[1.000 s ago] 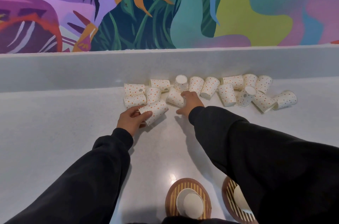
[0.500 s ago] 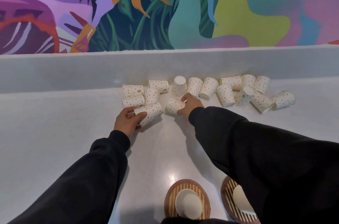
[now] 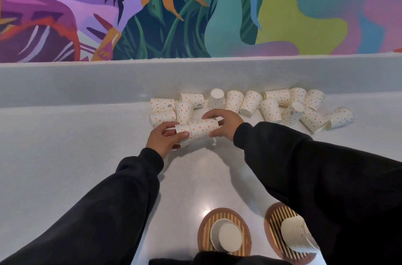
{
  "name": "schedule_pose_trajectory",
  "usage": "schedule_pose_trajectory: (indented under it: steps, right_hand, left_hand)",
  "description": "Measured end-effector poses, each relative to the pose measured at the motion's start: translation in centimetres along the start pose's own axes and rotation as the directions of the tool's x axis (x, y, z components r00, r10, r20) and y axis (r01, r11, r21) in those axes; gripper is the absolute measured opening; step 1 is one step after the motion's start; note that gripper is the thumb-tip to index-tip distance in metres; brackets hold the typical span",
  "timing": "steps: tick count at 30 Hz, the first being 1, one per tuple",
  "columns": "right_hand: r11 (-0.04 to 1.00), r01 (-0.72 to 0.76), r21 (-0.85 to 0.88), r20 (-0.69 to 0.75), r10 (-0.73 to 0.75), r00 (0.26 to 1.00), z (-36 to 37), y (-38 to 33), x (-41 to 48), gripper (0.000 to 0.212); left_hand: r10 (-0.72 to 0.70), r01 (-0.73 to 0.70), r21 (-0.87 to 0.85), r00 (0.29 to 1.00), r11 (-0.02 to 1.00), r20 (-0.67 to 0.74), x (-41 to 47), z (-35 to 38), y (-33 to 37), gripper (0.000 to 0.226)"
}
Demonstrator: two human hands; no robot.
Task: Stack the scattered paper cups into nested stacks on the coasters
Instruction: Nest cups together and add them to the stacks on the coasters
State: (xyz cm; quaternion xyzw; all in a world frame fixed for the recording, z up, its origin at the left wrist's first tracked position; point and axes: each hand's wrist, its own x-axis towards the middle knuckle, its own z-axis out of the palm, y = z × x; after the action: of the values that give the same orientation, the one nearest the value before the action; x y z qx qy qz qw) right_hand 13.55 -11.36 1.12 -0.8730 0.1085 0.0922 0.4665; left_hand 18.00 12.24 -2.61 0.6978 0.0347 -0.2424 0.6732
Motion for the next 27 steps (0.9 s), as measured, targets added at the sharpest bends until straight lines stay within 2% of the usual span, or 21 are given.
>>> schedule_pose_trajectory:
  steps: [8,11,16,19,20,23,27]
  right_hand:
    - [0.997,0.028,0.071,0.021,-0.03,0.999,1.4,-1.5,0.4,0.068]
    - [0.991,0.013,0.131,0.027,-0.017,0.999,1.1,-1.9,0.1,0.066]
    - [0.951,-0.098,0.294,0.098,0.072,0.993,0.0,-3.6,-1.3,0.066]
    - [0.888,-0.204,0.412,0.148,0.156,0.977,-0.8,-5.1,-3.7,0.061]
    - [0.876,-0.248,0.414,0.174,0.191,0.966,-1.0,-5.6,-5.0,0.06]
    - [0.915,-0.312,0.257,0.221,0.259,0.94,-1.3,-6.9,-8.9,0.055]
    - [0.925,-0.324,0.197,0.247,0.273,0.93,-1.3,-6.6,-14.6,0.048]
  left_hand:
    - [-0.075,0.075,0.002,0.997,0.997,0.033,-0.5,-0.5,0.4,0.056]
    - [-0.109,0.108,0.016,0.99,0.994,0.089,-1.0,-0.6,0.3,0.055]
    - [-0.087,0.078,0.058,0.98,0.995,0.178,-2.4,-0.2,0.4,0.053]
    - [-0.042,0.011,0.143,0.976,0.99,0.213,-4.3,0.2,1.0,0.067]
    - [-0.025,-0.01,0.152,0.974,0.988,0.225,-5.1,0.4,1.2,0.073]
    - [0.022,-0.066,0.146,0.958,0.987,0.287,-7.7,1.3,1.8,0.086]
    - [0.053,-0.199,0.357,0.924,0.913,0.378,-12.4,2.5,2.1,0.081]
